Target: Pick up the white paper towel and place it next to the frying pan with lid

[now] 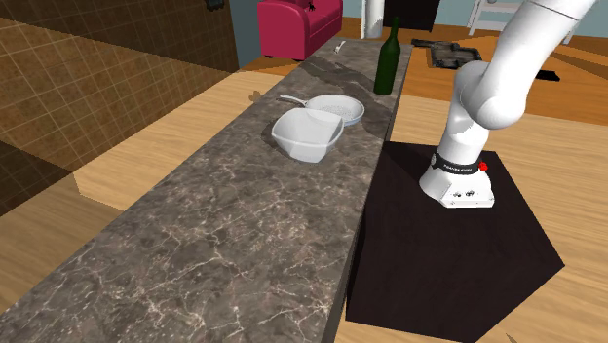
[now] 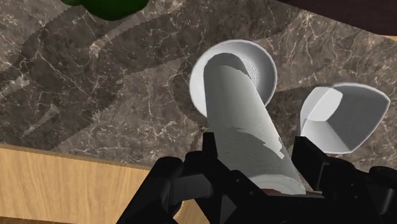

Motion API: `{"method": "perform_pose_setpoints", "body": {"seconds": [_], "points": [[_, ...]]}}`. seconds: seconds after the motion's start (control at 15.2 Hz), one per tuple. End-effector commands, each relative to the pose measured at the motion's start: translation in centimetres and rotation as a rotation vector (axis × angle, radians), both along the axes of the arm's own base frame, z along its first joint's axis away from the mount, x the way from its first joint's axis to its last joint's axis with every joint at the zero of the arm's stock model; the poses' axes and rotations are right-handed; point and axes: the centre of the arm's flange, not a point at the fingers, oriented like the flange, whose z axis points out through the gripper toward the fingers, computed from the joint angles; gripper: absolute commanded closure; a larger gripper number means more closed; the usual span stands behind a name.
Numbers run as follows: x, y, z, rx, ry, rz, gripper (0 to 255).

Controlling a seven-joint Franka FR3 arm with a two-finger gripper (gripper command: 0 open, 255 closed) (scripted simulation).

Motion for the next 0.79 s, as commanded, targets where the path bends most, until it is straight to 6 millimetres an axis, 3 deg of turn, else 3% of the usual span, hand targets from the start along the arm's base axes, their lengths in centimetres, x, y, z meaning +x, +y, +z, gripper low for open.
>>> {"method": "perform_pose_setpoints", "body": {"seconds": [0.0,0.4,0.73], "points": [[-0.4,-2.5,-0.2,-0.003,0.000,0.002,255],[-1.4,-10.3,-0.1,-0.003,0.000,0.002,255],[-1.4,-10.3,-2.8,-0.003,0.000,0.002,255]]}}
